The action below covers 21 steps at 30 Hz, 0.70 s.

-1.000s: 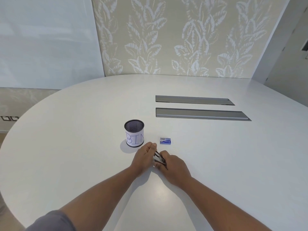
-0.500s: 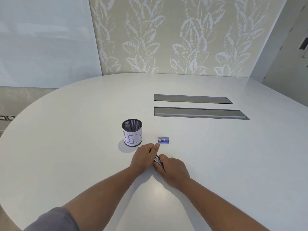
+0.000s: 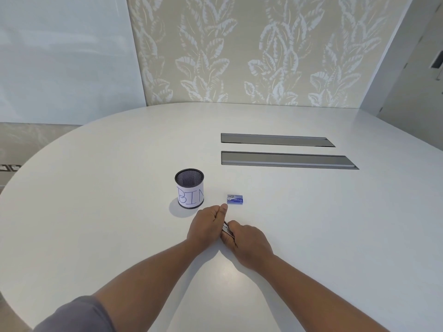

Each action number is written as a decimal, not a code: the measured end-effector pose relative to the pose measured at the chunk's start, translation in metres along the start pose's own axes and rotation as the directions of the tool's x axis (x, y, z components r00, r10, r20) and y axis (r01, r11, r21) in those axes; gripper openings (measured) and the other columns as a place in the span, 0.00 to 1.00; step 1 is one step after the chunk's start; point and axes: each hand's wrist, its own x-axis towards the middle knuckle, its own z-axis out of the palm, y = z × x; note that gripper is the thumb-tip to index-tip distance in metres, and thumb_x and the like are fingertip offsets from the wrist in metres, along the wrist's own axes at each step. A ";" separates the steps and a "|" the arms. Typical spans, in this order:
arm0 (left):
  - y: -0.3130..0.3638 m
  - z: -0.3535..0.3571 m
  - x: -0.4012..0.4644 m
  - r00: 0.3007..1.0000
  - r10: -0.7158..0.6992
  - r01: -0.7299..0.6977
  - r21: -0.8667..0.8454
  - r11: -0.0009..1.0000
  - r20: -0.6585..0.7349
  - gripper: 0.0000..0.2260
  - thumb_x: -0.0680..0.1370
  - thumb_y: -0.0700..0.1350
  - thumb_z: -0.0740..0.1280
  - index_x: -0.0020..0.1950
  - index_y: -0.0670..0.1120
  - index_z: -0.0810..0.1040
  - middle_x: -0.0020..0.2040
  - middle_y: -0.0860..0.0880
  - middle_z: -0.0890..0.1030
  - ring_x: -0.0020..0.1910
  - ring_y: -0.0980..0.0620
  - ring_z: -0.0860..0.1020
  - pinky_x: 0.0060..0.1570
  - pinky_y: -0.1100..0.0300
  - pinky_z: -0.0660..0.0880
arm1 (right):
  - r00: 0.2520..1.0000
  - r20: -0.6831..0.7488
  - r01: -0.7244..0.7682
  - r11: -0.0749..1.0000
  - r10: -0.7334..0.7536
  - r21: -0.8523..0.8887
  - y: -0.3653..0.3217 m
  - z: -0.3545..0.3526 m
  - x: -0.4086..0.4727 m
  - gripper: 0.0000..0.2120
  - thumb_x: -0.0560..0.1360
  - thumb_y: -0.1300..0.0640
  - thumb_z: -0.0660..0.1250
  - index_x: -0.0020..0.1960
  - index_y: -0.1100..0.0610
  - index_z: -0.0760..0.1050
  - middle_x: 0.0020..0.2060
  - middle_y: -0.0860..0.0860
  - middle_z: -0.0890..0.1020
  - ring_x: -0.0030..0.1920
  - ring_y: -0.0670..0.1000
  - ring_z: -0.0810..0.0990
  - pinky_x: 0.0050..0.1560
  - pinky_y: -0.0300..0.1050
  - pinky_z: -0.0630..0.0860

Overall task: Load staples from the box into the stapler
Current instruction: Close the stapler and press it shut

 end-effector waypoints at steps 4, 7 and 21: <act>0.000 0.000 0.001 1.000 0.017 -0.017 0.007 1.000 -0.013 0.25 0.81 0.62 0.57 0.31 0.47 0.61 0.25 0.53 0.67 0.29 0.52 0.65 0.33 0.53 0.65 | 1.000 0.004 -0.007 1.000 0.007 0.010 0.001 0.000 0.000 0.23 0.79 0.33 0.44 0.43 0.50 0.62 0.29 0.48 0.72 0.34 0.58 0.74 0.34 0.52 0.68; 0.001 0.000 0.000 0.999 0.023 -0.023 0.011 1.000 -0.022 0.25 0.80 0.63 0.56 0.32 0.46 0.62 0.25 0.53 0.68 0.29 0.52 0.65 0.33 0.53 0.66 | 1.000 0.012 -0.006 1.000 0.006 0.010 0.000 0.000 -0.001 0.21 0.82 0.36 0.48 0.43 0.51 0.62 0.31 0.51 0.75 0.34 0.59 0.75 0.34 0.53 0.69; -0.003 -0.003 -0.003 1.000 0.021 -0.020 -0.123 0.992 0.007 0.24 0.79 0.64 0.55 0.37 0.46 0.73 0.34 0.48 0.80 0.34 0.49 0.76 0.40 0.48 0.75 | 0.998 -0.029 -0.043 0.983 0.049 0.179 0.000 -0.006 0.001 0.17 0.79 0.34 0.56 0.52 0.48 0.66 0.37 0.48 0.79 0.38 0.53 0.76 0.37 0.51 0.74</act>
